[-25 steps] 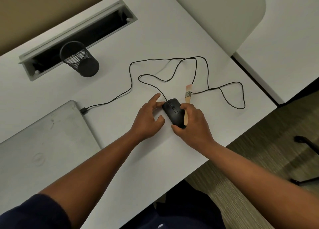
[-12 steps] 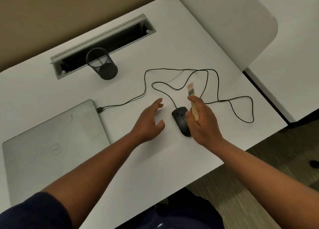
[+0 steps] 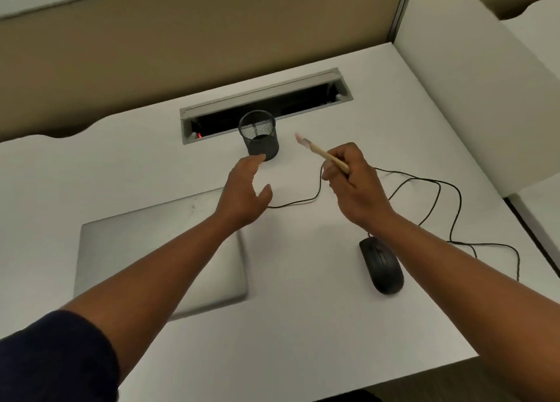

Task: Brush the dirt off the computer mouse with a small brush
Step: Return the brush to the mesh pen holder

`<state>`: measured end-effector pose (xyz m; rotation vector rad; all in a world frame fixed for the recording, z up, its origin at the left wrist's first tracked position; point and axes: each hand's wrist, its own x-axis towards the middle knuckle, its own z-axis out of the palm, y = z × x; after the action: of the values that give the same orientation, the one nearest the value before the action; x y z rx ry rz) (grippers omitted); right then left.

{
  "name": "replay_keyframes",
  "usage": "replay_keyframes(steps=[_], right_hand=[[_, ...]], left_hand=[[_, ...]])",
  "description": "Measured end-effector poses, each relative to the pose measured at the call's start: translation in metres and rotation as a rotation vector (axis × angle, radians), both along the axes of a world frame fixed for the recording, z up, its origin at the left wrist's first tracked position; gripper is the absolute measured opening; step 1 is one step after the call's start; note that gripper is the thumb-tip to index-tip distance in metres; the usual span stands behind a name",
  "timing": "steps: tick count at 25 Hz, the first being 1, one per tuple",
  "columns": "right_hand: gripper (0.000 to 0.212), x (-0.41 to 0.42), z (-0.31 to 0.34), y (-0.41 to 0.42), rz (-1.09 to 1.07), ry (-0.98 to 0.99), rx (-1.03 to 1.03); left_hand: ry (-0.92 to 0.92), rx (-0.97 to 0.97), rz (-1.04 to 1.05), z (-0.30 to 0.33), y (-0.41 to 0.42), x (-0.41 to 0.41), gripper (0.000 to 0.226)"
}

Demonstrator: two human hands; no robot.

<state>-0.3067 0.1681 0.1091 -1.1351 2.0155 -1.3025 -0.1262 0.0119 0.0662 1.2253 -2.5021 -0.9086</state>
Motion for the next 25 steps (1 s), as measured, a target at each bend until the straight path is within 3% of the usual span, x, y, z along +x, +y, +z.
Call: replay_keyframes(steps=[5,12,25], right_hand=[[0.014,-0.009,0.007,-0.077,0.031,0.198,-0.056],[0.020,-0.015,-0.003,-0.146,0.122,0.419,0.026],[0.031,-0.014,-0.021,-0.195,0.315,0.891,0.340]], left_hand=[[0.035,0.043,0.078,0.013,-0.060,-0.016,0.089],[0.086,0.161,0.071,-0.004,-0.114,-0.036,0.126],[0.155,0.132,0.037,-0.022,-0.132,-0.041,0.102]])
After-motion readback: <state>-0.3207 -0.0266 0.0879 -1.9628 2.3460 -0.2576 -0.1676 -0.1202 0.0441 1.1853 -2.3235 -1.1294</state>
